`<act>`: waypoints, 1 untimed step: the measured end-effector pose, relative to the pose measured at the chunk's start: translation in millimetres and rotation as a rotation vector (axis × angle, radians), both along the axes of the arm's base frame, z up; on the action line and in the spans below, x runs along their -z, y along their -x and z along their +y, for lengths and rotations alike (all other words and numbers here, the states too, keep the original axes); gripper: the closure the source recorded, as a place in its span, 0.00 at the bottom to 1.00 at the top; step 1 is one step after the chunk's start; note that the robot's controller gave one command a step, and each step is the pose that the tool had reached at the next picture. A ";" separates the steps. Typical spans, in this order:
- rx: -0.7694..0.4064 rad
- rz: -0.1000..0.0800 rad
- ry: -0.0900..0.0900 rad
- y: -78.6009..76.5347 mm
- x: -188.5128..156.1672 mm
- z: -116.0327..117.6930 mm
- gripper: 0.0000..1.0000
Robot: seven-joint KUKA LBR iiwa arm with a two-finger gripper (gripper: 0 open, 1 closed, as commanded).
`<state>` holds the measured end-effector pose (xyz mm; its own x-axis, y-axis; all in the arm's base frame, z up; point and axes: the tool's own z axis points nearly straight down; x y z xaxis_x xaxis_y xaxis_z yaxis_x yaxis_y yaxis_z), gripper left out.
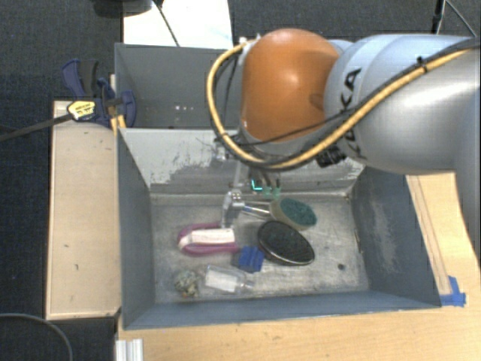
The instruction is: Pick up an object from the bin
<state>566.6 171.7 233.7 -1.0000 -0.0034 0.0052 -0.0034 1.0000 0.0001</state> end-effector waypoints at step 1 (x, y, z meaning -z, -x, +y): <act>-0.236 0.000 0.000 20.1 139.7 -13.4 0.00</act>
Offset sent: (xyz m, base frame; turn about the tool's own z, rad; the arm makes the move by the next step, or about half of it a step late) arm -0.0186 -0.0129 -0.1367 -0.2366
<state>546.6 158.2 94.0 -0.9714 -0.2374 0.0048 -0.2374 0.9714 0.0002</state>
